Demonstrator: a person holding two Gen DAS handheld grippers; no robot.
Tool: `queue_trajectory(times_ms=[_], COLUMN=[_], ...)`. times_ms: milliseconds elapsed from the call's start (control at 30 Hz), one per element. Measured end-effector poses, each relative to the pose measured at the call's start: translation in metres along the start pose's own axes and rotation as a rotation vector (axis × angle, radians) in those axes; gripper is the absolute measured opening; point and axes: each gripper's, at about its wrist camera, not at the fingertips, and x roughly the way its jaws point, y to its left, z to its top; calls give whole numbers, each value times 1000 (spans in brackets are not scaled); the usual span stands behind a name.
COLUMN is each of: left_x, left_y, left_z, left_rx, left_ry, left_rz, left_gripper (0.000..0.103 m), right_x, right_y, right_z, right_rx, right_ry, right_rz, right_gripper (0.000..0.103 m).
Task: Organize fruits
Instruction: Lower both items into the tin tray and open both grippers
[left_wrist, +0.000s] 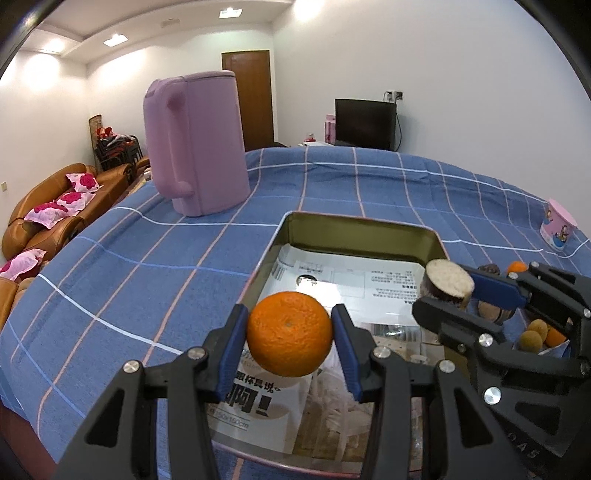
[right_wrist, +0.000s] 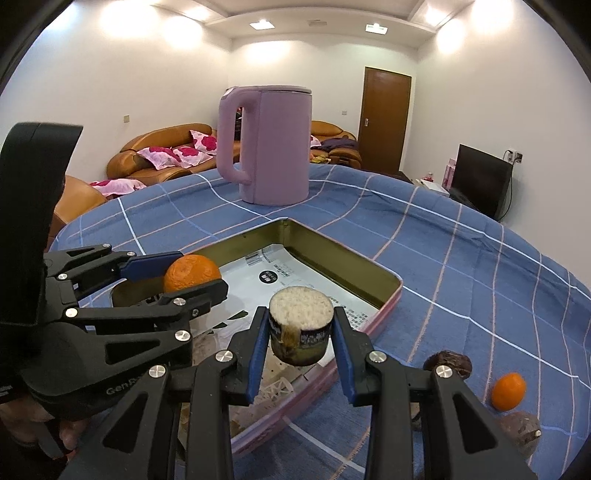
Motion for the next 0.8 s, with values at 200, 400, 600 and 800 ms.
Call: queue_trajectory(times_ms=[200, 400, 600, 800], left_x=[1, -4, -26, -43], left_y=[2, 3, 2, -17], left_z=[0, -2, -3, -3], left_rx=[-12, -22, -32, -11], left_ry=[9, -7, -81, -104], left_rz=[-4, -10, -6, -61], left_gripper=[49, 50, 77, 78], right_x=[2, 1, -16, -47], right_y=[0, -2, -9, -20], right_z=[1, 0, -7, -25], right_rx=[3, 18, 53, 60], right_ry=[7, 3, -32, -66], right_rz=[10, 3, -28, -91], right_gripper=[36, 41, 56, 61])
